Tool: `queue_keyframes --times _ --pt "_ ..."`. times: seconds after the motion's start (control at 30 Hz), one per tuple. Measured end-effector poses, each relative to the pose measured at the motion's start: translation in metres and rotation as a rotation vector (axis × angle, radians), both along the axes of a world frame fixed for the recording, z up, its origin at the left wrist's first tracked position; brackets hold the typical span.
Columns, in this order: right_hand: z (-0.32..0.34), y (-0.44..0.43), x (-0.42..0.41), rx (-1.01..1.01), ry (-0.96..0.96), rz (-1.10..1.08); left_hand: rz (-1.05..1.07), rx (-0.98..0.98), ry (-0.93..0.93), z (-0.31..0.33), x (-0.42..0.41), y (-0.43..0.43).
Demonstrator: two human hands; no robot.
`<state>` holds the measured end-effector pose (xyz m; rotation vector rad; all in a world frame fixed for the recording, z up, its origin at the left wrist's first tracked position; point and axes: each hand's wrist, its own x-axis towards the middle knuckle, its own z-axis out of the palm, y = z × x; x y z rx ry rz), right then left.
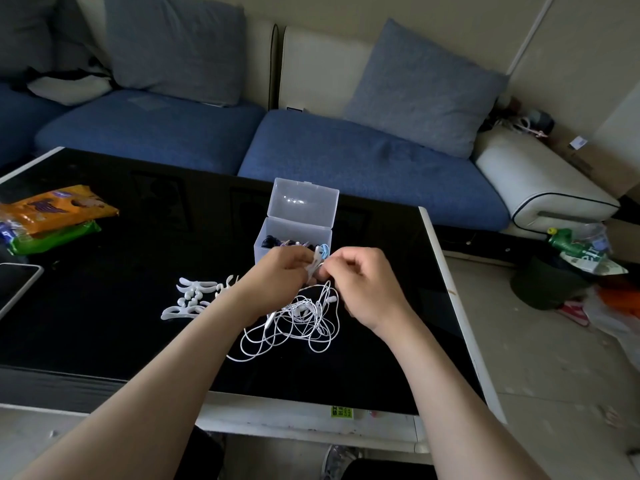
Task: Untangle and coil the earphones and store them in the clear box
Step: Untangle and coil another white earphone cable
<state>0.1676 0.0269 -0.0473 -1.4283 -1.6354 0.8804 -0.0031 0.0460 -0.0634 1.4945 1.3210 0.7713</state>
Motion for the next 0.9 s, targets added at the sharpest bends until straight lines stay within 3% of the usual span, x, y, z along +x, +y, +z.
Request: queue_keyframes --times 0.13,0.33,0.6,0.77,0.9 --pt "-0.005 0.005 0.009 0.147 -0.002 -0.117 -0.082 -0.034 -0.021 0.006 0.004 -0.006" --pt "-0.014 0.012 0.022 0.185 -0.092 -0.256 -0.112 -0.089 -0.230 0.013 0.006 -0.007" --pt "-0.015 0.014 0.013 -0.016 0.056 -0.203 -0.111 -0.139 -0.573 0.015 0.009 -0.008" --pt "-0.008 0.006 -0.001 -0.152 0.268 -0.110 -0.045 -0.205 -0.659 0.016 0.007 -0.007" --pt "-0.007 0.004 0.000 -0.166 0.269 -0.097 -0.008 -0.241 -0.676 0.019 0.006 -0.006"
